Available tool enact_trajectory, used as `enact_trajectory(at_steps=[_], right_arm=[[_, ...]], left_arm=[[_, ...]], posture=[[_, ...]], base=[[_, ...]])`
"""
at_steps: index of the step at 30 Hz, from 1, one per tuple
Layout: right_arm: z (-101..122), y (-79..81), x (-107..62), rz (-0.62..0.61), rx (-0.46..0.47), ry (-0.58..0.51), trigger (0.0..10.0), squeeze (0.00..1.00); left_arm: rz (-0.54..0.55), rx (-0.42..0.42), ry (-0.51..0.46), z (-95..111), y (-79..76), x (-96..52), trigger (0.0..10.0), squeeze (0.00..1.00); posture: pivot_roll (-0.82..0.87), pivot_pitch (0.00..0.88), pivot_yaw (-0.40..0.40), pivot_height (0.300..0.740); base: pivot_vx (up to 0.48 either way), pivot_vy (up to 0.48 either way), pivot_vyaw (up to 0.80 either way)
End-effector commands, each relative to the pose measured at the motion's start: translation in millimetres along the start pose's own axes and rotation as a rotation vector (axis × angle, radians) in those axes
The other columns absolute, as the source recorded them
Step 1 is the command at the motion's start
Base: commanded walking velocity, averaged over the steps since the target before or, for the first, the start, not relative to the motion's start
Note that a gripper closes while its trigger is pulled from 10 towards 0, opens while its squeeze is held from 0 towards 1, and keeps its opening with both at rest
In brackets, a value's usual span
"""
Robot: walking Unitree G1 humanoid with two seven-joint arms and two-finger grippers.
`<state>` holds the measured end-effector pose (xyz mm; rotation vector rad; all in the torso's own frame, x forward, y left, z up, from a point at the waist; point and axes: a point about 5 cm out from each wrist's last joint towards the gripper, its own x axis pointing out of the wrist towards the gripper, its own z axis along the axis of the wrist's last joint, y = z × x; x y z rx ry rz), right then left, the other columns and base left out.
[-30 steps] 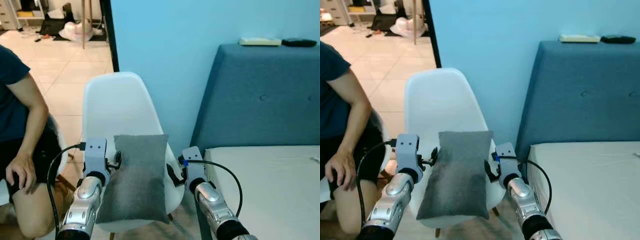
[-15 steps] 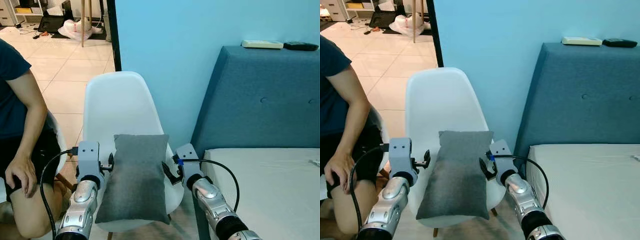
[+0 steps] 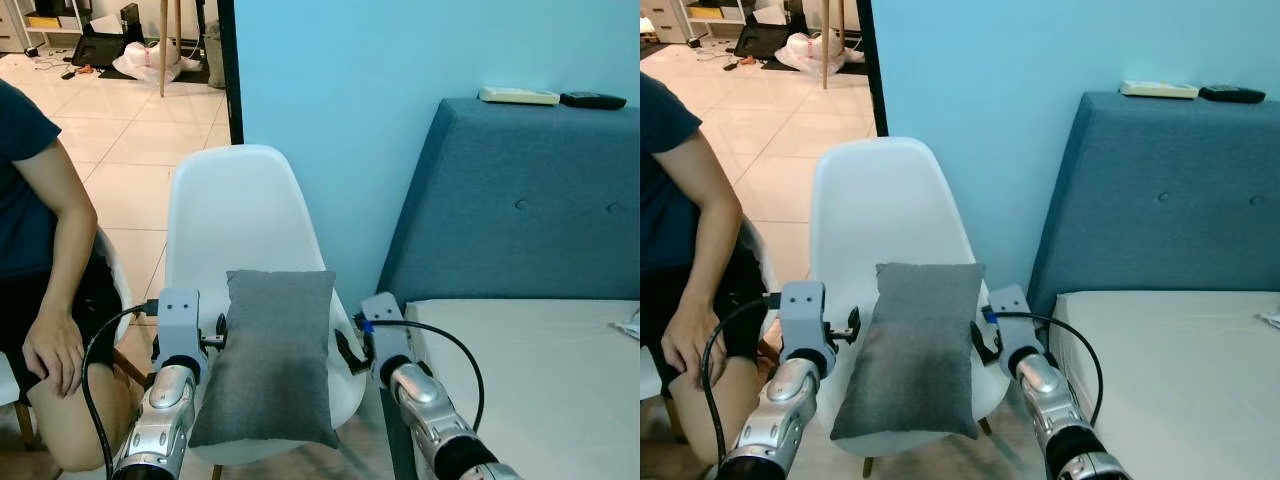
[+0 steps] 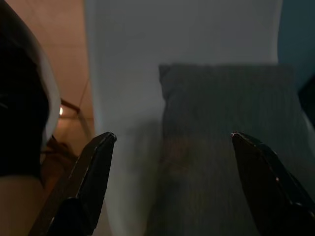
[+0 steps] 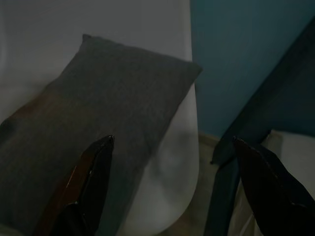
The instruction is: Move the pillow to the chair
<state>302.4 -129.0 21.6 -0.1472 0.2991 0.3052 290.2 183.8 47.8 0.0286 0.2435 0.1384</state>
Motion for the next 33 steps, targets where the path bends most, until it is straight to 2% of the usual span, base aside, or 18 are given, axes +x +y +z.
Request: enact_trajectory(at_steps=[1,3,4,6,8,9,11,14,16,18,20,21,28,31,33], right_arm=[[-3,2.5,-1.4,0.000,0.013,0.001,10.0,0.00],[-7,2.4,-3.2,-0.002,-0.017,0.017,10.0,0.00],[-7,2.4,-3.2,-0.002,-0.017,0.017,10.0,0.00],[-11,-0.5,-6.1,-0.017,-0.007,0.032,10.0,0.00],[-12,-0.2,-6.5,-0.016,0.000,0.036,10.0,0.00],[-14,1.2,-6.4,-0.005,-0.002,0.046,10.0,0.00],[-16,-0.2,-5.4,-0.011,0.020,0.064,10.0,0.00],[-8,-7.0,-1.1,-0.023,0.033,0.060,10.0,0.00],[11,-15.9,5.1,-0.069,0.079,-0.010,10.0,0.00],[16,-20.7,6.4,-0.109,0.090,-0.024,10.0,0.00],[18,-16.2,5.9,-0.063,0.000,-0.034,10.0,0.00],[18,-15.4,4.1,-0.033,-0.035,-0.045,10.0,0.00],[4,-17.4,-4.2,-0.010,-0.173,-0.007,10.0,0.00],[3,-17.9,-4.0,-0.024,-0.148,-0.002,10.0,0.00],[-3,-20.0,-4.9,-0.061,-0.057,0.040,10.0,0.00]], left_arm=[[-0.018,0.008,0.043,-5,-3.6,1.0,10.0,0.00],[-0.031,-0.001,0.059,-8,-9.6,1.9,10.0,0.00],[-0.031,-0.001,0.059,-8,-9.6,1.9,10.0,0.00],[-0.071,0.011,0.048,-5,-19.7,2.7,10.0,0.00],[-0.078,0.044,0.025,-1,-22.3,3.2,10.0,0.00],[-0.080,0.054,0.015,1,-23.3,3.3,10.0,0.00],[-0.069,0.044,0.028,-1,-22.1,4.2,10.0,0.00],[-0.068,0.054,0.048,-3,-20.8,7.1,10.0,0.00],[-0.102,0.104,0.005,10,-20.3,11.4,10.0,0.00],[-0.075,0.081,-0.006,14,-17.8,13.2,10.0,0.00],[-0.015,0.015,0.004,11,-12.9,13.2,10.0,0.00],[-0.017,0.002,0.014,8,-15.6,12.7,10.0,0.00],[-0.033,0.038,0.007,-2,-24.0,4.9,10.0,0.00],[-0.050,0.015,0.018,-5,-23.2,2.5,10.0,0.00],[-0.064,0.002,0.051,-12,-19.8,-2.0,10.0,0.00]], posture=[[0.04,0.049,-0.003,0.740],[0.03,0.051,-0.014,0.740],[0.03,0.051,-0.014,0.740],[0.04,0.058,-0.032,0.740],[0.06,0.063,-0.031,0.740],[0.08,0.065,-0.003,0.740],[0.06,0.063,0.002,0.740],[0.05,0.086,-0.004,0.740],[0.04,0.095,-0.002,0.740],[0.02,0.115,0.007,0.740],[-0.01,0.135,0.013,0.740],[-0.02,0.139,0.010,0.740],[-0.02,0.161,-0.016,0.740],[-0.03,0.151,-0.025,0.740],[-0.02,0.151,-0.026,0.740]], base=[[0.000,0.000,0.00],[0.000,0.000,0.00],[0.000,0.000,0.00],[0.000,0.000,0.00],[0.000,0.000,0.00],[0.000,0.000,0.00],[0.000,0.000,0.00],[0.000,0.000,0.00],[0.000,0.000,0.00],[0.000,0.000,0.00],[0.000,0.000,0.00],[0.000,0.000,0.00],[0.000,0.000,0.00],[0.000,0.000,0.00],[0.000,0.000,0.00]])
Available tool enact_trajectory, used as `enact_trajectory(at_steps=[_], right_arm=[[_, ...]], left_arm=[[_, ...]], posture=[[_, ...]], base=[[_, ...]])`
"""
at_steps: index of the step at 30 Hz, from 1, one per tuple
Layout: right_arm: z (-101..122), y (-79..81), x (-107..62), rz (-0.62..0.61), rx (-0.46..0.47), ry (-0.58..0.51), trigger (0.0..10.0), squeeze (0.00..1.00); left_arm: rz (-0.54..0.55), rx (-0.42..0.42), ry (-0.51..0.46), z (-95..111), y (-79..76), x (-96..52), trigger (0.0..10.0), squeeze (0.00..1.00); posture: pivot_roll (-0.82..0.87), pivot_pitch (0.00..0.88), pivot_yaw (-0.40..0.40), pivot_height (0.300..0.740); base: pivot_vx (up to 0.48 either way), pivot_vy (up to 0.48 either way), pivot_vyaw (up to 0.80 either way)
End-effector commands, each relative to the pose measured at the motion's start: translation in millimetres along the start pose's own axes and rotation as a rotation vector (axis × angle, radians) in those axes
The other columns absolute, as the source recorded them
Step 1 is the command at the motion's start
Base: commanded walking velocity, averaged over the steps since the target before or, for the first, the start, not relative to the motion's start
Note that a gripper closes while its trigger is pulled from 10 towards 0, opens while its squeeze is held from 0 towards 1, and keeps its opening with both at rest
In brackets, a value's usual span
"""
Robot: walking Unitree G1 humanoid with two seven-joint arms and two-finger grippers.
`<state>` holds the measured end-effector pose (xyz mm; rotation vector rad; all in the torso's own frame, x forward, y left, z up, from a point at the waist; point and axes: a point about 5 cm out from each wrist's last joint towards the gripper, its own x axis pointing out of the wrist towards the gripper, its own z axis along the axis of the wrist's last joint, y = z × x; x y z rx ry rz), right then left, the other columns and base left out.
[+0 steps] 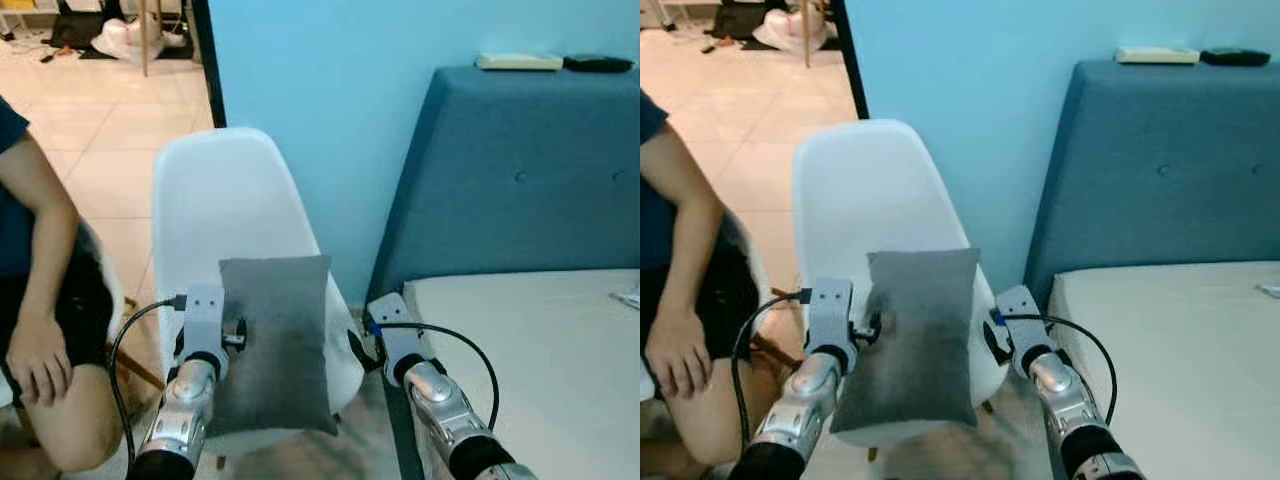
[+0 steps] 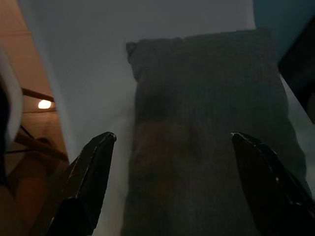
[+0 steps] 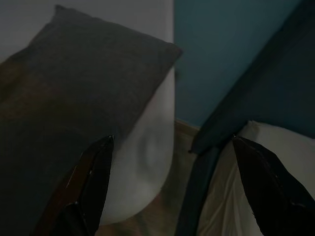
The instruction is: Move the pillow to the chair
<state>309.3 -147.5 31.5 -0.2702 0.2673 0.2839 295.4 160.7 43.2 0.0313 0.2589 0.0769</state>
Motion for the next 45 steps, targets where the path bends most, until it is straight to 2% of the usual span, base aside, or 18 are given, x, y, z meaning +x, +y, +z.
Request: enact_trajectory(at_steps=[1,2,5,6,7,8,9,10,11,16,17,20,22,24,29,30,34,45], right_arm=[[-11,1.7,-3.2,-0.018,0.063,0.052,10.0,0.00],[-11,0.6,-3.7,-0.025,0.115,0.050,10.0,0.00],[-16,-5.1,-8.1,-0.029,0.152,0.056,10.0,0.00],[-11,-10.6,-8.6,-0.046,0.212,0.035,10.0,0.00],[-11,-10.6,-8.6,-0.046,0.212,0.035,10.0,0.00],[-2,-16.6,-6.3,-0.071,0.262,-0.005,10.0,0.00],[-2,-16.7,-6.7,-0.076,0.269,-0.012,10.0,0.00],[-2,-16.7,-6.7,-0.076,0.269,-0.012,10.0,0.00],[-4,-15.8,-7.5,-0.084,0.251,-0.003,10.0,0.00],[-8,-8.0,-10.5,-0.057,0.237,0.005,10.0,0.00],[-7,0.3,-7.3,-0.017,0.210,0.016,10.0,0.00],[-11,8.1,-5.0,0.023,0.157,0.040,10.0,0.00],[-10,7.9,-5.3,0.026,0.157,0.039,10.0,0.00],[-5,9.6,-5.1,0.043,0.172,0.013,10.0,0.00],[-11,14.4,-5.1,0.041,0.146,0.047,10.0,0.00],[-11,14.9,-5.2,0.041,0.117,0.047,10.0,0.00],[-10,15.7,-4.8,0.024,0.121,0.036,10.0,0.00],[-14,17.4,-8.4,0.039,0.111,0.048,10.0,0.00]], left_arm=[[-0.004,-0.010,0.037,-9,3.6,-5.0,10.0,0.00],[-0.010,-0.006,0.039,-9,5.0,-5.2,10.0,0.00],[0.014,0.000,0.034,-5,7.7,-2.2,10.0,0.00],[0.008,-0.024,0.039,-1,5.0,-1.1,10.0,0.00],[0.008,-0.024,0.039,-1,5.0,-1.1,10.0,0.00],[-0.021,-0.017,0.060,-3,0.6,5.5,10.0,0.00],[-0.028,-0.011,0.068,-6,-0.2,5.9,10.0,0.00],[-0.028,-0.011,0.068,-6,-0.2,5.9,10.0,0.00],[-0.038,0.034,0.055,-6,-0.6,5.5,10.0,0.00],[-0.050,0.019,0.004,5,-5.3,-1.9,10.0,0.00],[-0.039,0.009,0.016,2,-3.8,-4.1,10.0,0.00],[0.021,-0.005,0.035,-7,3.3,-6.6,10.0,0.00],[0.048,-0.001,0.039,-8,6.6,-7.7,10.0,0.00],[0.062,-0.035,0.055,-11,11.5,-11.1,10.0,0.00],[0.033,-0.058,0.087,-20,14.4,-10.2,10.0,0.00],[0.020,-0.067,0.080,-18,11.9,-9.1,10.0,0.00],[-0.021,-0.030,0.062,-10,5.5,-7.6,10.0,0.00],[-0.011,-0.044,0.068,-10,6.0,-7.6,10.0,0.00]], posture=[[-0.02,0.151,-0.026,0.740],[0.00,0.169,-0.031,0.740],[-0.01,0.141,-0.018,0.740],[-0.02,0.118,-0.002,0.740],[-0.02,0.118,-0.002,0.740],[0.00,0.206,-0.032,0.740],[0.00,0.201,-0.031,0.740],[0.00,0.201,-0.031,0.740],[0.00,0.141,-0.017,0.740],[0.01,0.132,-0.031,0.740],[0.01,0.113,-0.036,0.740],[0.02,0.112,-0.037,0.740],[0.02,0.108,-0.032,0.740],[0.02,0.119,-0.022,0.740],[0.01,0.126,-0.005,0.740],[0.01,0.126,-0.004,0.740],[0.00,0.125,-0.003,0.740],[-0.01,0.135,-0.014,0.740]], base=[[0.000,0.000,0.00],[0.000,0.000,0.00],[0.000,0.000,0.00],[0.000,0.000,0.00],[0.000,0.000,0.00],[0.000,0.000,0.00],[0.000,0.000,0.00],[0.000,0.000,0.00],[0.000,0.000,0.00],[0.000,0.000,0.00],[0.000,0.000,0.00],[0.000,0.000,0.00],[0.000,0.000,0.00],[0.000,0.000,0.00],[0.000,0.000,0.00],[0.000,0.000,0.00],[0.000,0.000,0.00],[-0.203,0.000,0.00]])
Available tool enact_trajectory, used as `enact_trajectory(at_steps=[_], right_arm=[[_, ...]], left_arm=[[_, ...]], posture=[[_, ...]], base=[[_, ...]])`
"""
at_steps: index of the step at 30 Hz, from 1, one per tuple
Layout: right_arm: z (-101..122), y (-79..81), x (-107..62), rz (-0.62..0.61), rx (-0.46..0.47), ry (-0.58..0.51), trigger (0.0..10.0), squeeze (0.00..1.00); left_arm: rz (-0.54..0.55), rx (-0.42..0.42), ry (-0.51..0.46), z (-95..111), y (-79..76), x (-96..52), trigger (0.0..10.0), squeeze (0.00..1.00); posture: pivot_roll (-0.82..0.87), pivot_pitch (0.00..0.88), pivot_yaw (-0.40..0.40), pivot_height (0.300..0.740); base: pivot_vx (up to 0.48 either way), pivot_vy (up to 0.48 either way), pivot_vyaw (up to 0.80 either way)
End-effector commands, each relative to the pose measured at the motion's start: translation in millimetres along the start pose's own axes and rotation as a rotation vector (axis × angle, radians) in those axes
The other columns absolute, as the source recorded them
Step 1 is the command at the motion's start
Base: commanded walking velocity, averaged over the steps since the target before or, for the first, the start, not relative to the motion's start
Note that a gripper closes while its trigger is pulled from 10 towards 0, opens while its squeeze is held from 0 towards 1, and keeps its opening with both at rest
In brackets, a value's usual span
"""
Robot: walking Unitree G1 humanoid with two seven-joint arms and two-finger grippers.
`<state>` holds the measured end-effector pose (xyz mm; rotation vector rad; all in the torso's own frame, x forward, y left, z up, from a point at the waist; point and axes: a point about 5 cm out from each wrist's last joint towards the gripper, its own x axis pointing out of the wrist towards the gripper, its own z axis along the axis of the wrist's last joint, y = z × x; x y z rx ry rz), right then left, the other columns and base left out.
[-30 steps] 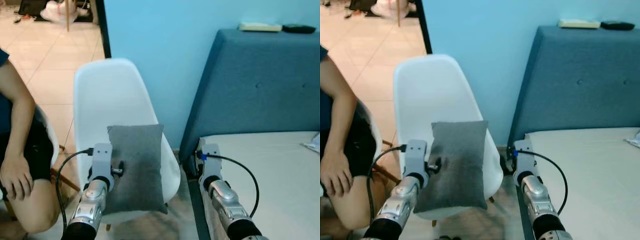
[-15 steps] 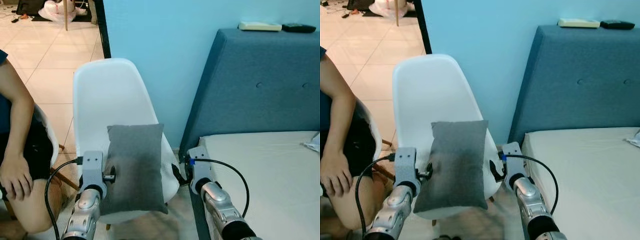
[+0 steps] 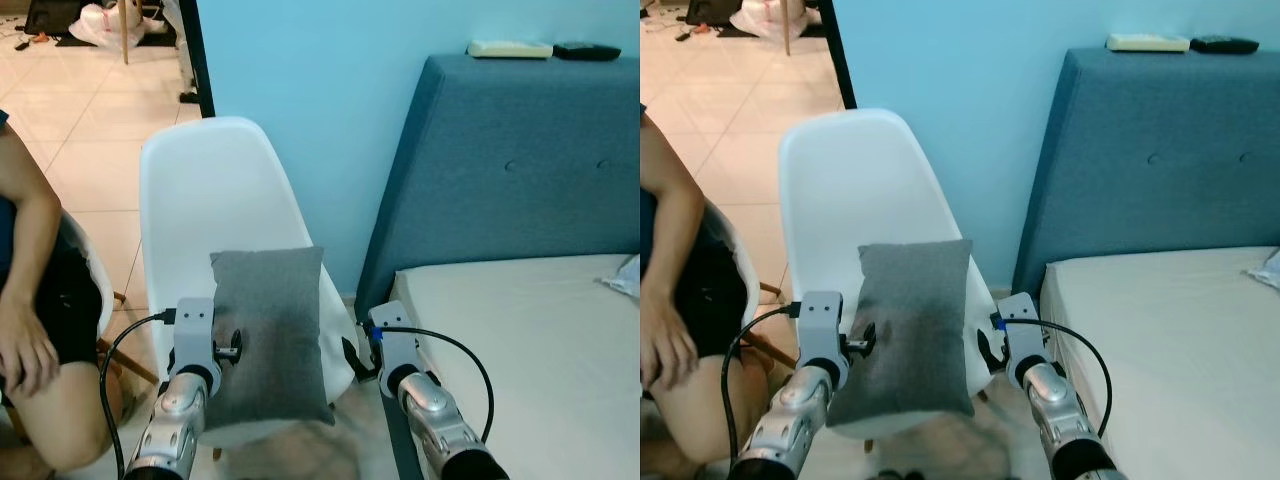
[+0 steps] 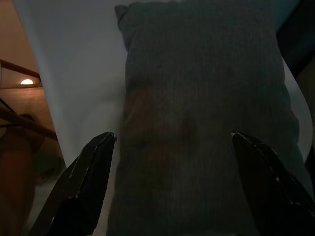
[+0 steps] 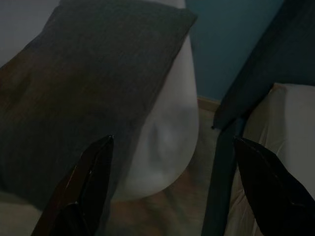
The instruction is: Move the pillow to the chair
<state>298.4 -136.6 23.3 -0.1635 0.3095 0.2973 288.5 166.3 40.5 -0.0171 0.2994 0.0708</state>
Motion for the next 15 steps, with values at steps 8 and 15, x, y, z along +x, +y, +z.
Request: enact_trajectory(at_steps=[8,15], right_arm=[[-6.9,-0.8,-2.7,-0.008,0.016,0.026,10.0,0.00],[-4.4,0.5,-1.7,-0.005,0.026,0.021,10.0,0.00]], left_arm=[[0.006,0.001,0.028,-4.4,-1.0,-0.7,10.0,0.00],[0.005,0.031,0.071,-6.0,1.3,1.3,10.0,0.00]], posture=[[-0.01,0.132,-0.011,0.740],[-0.01,0.132,-0.010,0.740]], base=[[-0.322,0.000,0.00],[0.000,0.000,0.00]])
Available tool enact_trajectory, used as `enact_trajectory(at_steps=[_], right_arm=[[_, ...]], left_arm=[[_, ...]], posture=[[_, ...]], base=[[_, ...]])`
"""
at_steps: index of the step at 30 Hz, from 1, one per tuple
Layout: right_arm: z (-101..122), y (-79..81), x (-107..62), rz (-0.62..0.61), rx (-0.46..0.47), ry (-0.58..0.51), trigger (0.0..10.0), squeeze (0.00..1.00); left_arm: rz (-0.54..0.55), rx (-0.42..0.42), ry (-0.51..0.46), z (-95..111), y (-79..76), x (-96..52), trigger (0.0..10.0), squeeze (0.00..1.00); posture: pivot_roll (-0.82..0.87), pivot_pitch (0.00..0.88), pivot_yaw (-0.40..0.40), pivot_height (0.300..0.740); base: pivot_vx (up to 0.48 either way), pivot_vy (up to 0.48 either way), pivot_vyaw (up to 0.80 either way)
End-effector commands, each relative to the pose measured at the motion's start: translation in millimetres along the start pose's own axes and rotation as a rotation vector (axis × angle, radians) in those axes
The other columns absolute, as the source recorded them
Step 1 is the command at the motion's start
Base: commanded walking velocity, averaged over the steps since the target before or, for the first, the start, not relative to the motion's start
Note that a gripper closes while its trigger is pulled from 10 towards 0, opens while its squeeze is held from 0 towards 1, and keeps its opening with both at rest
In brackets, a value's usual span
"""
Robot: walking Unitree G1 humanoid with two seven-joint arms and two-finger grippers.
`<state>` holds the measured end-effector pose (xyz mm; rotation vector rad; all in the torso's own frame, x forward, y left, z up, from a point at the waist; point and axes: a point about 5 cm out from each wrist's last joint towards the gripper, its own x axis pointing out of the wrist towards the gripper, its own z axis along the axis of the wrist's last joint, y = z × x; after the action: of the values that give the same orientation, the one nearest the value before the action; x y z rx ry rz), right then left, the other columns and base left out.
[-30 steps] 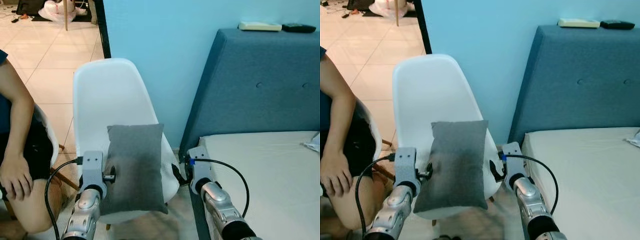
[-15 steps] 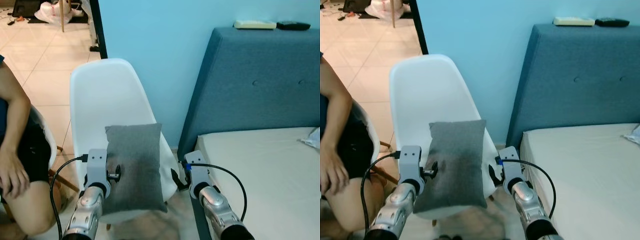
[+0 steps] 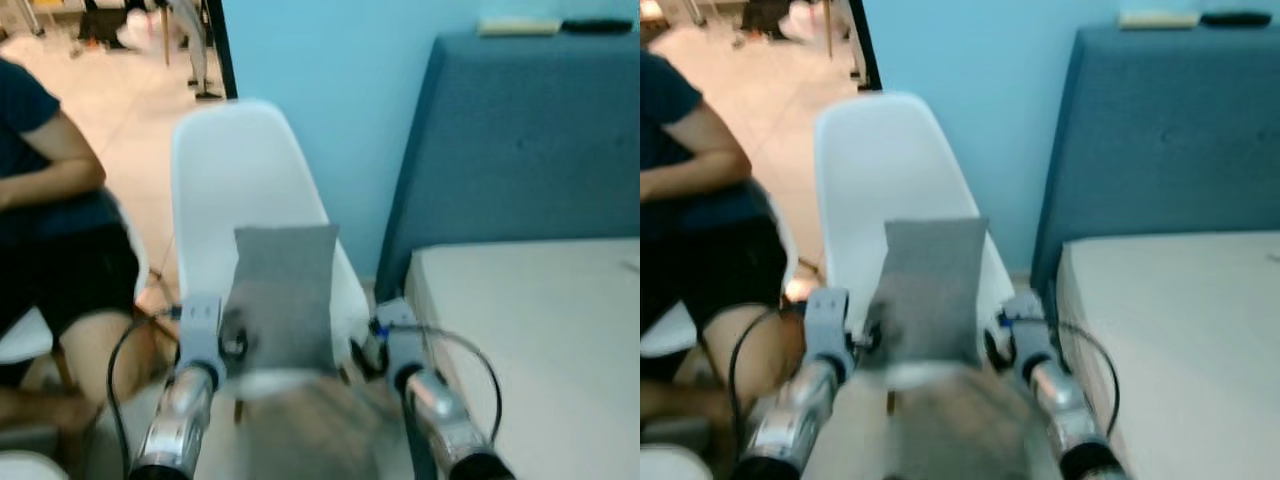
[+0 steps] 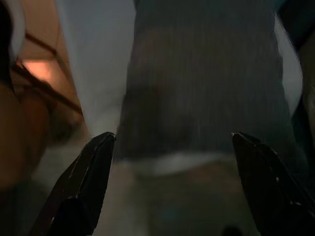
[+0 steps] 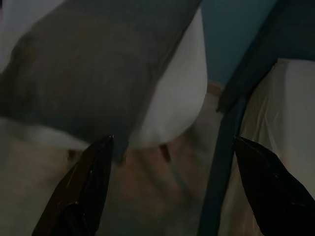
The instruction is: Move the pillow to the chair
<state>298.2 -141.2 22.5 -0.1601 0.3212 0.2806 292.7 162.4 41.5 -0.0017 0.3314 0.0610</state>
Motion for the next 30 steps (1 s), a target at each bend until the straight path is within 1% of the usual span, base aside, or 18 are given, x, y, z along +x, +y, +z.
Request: enact_trajectory(at_steps=[1,6,16,19,21,23,24,25,30], right_arm=[[-3,4.8,-0.7,0.011,0.019,0.009,10.0,0.00],[-3,5.3,-1.0,0.017,0.025,0.013,10.0,0.00],[-3,5.0,0.4,0.030,0.021,0.023,10.0,0.00],[0,5.9,1.8,0.033,0.020,0.020,10.0,0.00],[1,6.5,2.4,0.033,0.021,0.018,10.0,0.00],[1,7.2,2.9,0.034,0.022,0.016,10.0,0.00],[1,8.0,2.9,0.036,0.023,0.015,10.0,0.00],[1,9.0,3.0,0.037,0.023,0.015,10.0,0.00],[2,11.4,3.0,0.051,0.029,0.009,10.0,0.00]], left_arm=[[0.007,0.013,0.047,-9,5.5,-1.9,10.0,0.00],[0.005,0.023,0.049,-10,6.3,-1.7,10.0,0.00],[-0.007,0.015,0.042,-8,5.9,0.8,10.0,0.00],[-0.007,-0.007,0.021,-5,6.0,1.8,10.0,0.00],[-0.026,-0.021,0.012,-3,5.1,2.4,10.0,0.00],[-0.044,0.020,0.008,-2,3.6,3.3,10.0,0.00],[-0.033,-0.016,0.000,-1,3.6,3.0,10.0,0.00],[-0.023,-0.023,-0.003,0,3.8,3.3,10.0,0.00],[-0.016,-0.004,-0.010,1,2.5,4.2,10.0,0.00]], posture=[[-0.01,0.132,-0.010,0.740],[-0.01,0.129,-0.015,0.740],[-0.02,0.119,-0.020,0.740],[-0.01,0.116,-0.017,0.740],[-0.01,0.115,-0.015,0.740],[-0.01,0.113,-0.015,0.740],[-0.01,0.110,-0.016,0.740],[-0.01,0.109,-0.016,0.740],[-0.02,0.103,-0.019,0.740]], base=[[0.000,0.000,0.00],[0.000,0.000,0.00],[0.000,0.000,0.00],[0.000,0.000,0.00],[0.000,0.000,0.00],[0.000,-0.480,0.00],[0.000,-0.480,0.00],[0.000,0.000,0.00],[0.000,0.000,0.00]])
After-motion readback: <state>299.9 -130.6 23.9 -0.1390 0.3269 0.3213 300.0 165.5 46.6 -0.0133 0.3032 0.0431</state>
